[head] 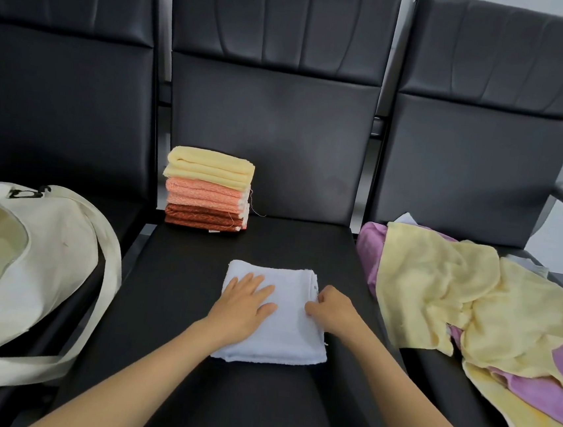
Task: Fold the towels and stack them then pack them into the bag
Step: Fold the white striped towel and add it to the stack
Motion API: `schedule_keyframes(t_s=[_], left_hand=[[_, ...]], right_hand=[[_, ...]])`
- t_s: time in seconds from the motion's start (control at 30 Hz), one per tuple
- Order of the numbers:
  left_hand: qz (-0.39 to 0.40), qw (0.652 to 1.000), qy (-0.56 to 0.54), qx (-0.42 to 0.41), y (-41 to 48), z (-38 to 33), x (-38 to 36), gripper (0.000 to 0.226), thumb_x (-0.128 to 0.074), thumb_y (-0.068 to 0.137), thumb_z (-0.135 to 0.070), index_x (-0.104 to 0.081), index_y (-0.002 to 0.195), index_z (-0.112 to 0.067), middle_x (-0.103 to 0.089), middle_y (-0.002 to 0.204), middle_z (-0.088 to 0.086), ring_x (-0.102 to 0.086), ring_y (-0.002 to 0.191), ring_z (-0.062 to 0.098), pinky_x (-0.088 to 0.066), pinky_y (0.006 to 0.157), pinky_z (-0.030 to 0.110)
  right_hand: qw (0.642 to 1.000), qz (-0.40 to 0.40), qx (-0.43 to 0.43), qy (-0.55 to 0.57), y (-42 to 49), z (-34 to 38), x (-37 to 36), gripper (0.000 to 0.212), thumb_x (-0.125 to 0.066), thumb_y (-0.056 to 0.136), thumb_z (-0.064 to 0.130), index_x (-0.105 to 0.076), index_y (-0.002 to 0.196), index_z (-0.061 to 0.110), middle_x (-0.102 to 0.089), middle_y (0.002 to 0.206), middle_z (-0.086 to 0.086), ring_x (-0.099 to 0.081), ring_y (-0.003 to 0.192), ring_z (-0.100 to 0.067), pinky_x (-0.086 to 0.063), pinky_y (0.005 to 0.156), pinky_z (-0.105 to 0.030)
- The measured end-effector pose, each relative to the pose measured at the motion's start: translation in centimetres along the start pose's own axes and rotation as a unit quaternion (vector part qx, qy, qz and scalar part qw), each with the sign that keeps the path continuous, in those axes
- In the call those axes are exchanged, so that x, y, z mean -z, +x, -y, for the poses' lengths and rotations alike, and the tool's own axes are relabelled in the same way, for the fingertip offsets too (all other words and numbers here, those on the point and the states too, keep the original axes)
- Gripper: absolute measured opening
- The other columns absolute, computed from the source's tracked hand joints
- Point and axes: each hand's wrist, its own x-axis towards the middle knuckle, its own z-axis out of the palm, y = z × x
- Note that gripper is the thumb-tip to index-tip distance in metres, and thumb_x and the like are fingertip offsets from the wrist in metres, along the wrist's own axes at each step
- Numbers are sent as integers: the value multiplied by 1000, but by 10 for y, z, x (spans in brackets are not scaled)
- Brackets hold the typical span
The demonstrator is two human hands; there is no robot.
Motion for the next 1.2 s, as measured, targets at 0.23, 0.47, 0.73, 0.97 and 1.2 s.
schedule_keyframes(t_s=[0.23,0.47,0.73,0.97,1.2], left_hand=[[-2,999,33,10,1,2,-17,58,-8,101,-50,-3,154,-29,10,161,-7,15,147,12,13,118,33],[-136,974,-156,88,-8,14,-4,57,-47,99,-23,-21,149,-10,-18,156,6,-14,144,21,-14,114,26],[27,959,-62,275,2,31,22,84,-54,78,-72,-44,133,-10,-34,138,11,-30,130,29,-30,104,36],[15,966,-70,250,1,26,21,57,-55,81,-66,-55,109,-16,-45,129,7,-36,125,27,-31,100,35],[-34,912,-348,215,-5,27,31,32,-62,87,-42,-53,102,-14,-60,107,-2,-57,99,17,-47,84,34]], right_hand=[[933,-149,229,-234,-3,-6,-25,52,-15,99,36,-33,144,17,-34,148,-2,-29,137,-21,-30,106,-30],[951,9,147,-271,-3,-17,-35,69,-10,96,59,5,154,24,14,161,6,12,148,-19,4,118,-47],[970,-94,-28,-223,3,-5,-14,83,-54,77,73,-43,130,10,-35,136,-10,-30,128,-29,-28,105,-38],[989,-26,-52,-138,7,0,-14,66,-61,81,62,-52,122,11,-37,136,-9,-28,131,-29,-35,101,-35],[999,-10,-2,53,3,6,-11,44,-55,88,41,-49,123,16,-47,127,-6,-40,121,-25,-42,98,-37]])
